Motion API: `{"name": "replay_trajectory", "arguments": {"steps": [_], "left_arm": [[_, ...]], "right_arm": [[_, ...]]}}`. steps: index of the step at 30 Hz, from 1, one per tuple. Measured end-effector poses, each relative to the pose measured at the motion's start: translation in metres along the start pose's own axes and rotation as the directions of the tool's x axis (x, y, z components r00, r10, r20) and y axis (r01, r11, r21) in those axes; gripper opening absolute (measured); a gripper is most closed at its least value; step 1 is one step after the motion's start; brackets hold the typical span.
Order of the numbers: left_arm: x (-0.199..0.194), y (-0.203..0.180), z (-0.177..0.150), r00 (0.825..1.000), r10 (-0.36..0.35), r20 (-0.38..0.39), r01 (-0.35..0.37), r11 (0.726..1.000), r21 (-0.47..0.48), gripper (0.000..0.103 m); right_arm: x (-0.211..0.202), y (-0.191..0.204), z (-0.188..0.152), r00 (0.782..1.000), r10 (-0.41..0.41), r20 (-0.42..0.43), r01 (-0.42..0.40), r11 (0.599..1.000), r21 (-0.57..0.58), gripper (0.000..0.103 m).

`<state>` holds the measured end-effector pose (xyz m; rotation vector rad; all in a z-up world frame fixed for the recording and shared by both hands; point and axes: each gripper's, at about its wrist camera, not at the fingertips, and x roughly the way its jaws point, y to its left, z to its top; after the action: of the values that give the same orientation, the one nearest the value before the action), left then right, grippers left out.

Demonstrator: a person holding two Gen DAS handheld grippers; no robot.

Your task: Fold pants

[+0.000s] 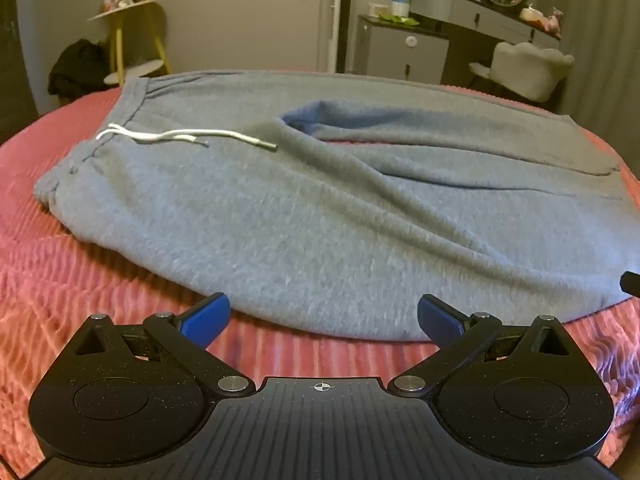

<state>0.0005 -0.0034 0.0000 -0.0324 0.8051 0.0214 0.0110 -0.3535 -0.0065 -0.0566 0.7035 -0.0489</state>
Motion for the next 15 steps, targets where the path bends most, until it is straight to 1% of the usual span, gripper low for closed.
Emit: {"name": "replay_trajectory", "arguments": {"steps": [3,5,9,10,15], "left_arm": [[0.0011,0.0013,-0.0021,1.0,-0.017,-0.004,0.017,1.0,-0.007,0.103],[0.0026,-0.0002,-0.0017,1.0,-0.011,-0.01,0.01,1.0,-0.011,0.103],[0.0034,0.0044,-0.0015,1.0,-0.022,-0.02,0.021,0.999,-0.032,0.103],[0.0037,0.0049,-0.0015,1.0,-0.022,-0.021,0.021,0.999,-0.035,0.103],[0.0052,0.0066,-0.0009,0.999,-0.023,-0.03,0.022,0.999,-0.047,0.103]], "right_arm": [[0.0007,-0.001,0.0,1.0,0.006,0.002,-0.006,1.0,0.005,0.099],[0.0014,-0.0018,0.004,1.0,0.007,-0.002,-0.007,1.0,0.004,0.099],[0.0038,-0.0035,0.0081,1.0,0.009,-0.007,-0.009,1.0,0.003,0.099],[0.0005,-0.0036,0.0023,1.0,0.004,0.007,-0.004,1.0,0.007,0.099],[0.0002,-0.0029,0.0011,1.0,-0.003,0.002,0.003,1.0,0.019,0.099]]}}
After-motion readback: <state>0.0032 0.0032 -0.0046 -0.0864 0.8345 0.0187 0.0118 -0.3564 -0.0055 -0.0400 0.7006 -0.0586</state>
